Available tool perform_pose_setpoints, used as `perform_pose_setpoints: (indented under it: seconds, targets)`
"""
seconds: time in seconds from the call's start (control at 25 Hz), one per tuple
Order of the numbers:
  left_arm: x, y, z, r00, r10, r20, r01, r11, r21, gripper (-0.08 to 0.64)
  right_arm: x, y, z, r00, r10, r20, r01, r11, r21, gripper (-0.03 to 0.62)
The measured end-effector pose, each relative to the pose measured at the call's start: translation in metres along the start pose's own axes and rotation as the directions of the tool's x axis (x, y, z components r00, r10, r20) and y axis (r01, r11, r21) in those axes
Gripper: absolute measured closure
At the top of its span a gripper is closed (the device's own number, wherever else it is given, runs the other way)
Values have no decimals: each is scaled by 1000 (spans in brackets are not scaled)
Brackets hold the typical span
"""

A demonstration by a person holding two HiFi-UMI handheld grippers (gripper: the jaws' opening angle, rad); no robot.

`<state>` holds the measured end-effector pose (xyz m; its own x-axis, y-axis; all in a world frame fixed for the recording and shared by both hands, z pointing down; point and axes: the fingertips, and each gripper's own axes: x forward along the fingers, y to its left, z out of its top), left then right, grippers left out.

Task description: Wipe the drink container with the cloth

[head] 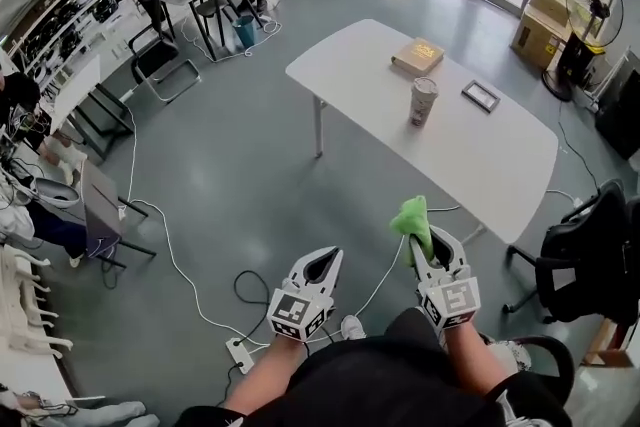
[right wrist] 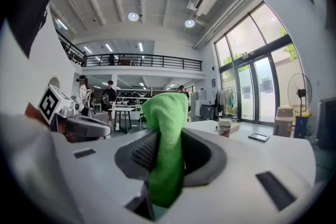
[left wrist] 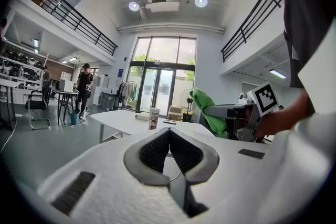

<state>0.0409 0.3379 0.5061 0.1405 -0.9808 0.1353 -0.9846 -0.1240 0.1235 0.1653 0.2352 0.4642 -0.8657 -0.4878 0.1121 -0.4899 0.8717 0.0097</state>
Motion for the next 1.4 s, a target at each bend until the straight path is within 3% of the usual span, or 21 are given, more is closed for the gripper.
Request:
perform_pose_setpoints:
  seconds: [0.16,0.36,0.6,0.76,1.4]
  targets:
    - [0,11,-6,1000,5,-23,-5,1000,-2,548,7,4,-2,999,-7,-32,7,1000,-13,482]
    - [9,38,-16,995,85,-61,-87,995,-39,548,23,2,-14,996,11,-88,-13,999,-33,480]
    - [28,65,-15,992,98,-83,-101,994,-32,548,56,-12,-27,992,32,-120,-35,999,-28,480]
    - [61,82,-14,990,90,-106,-93,996,-18,548,86,-35,-28,991,47,-123,-49,999,-17,480]
    - [215,140,18,988,72,-139,-71,997,14,548,189,-153,-9,990,26,-139,-43,992,-116,481]
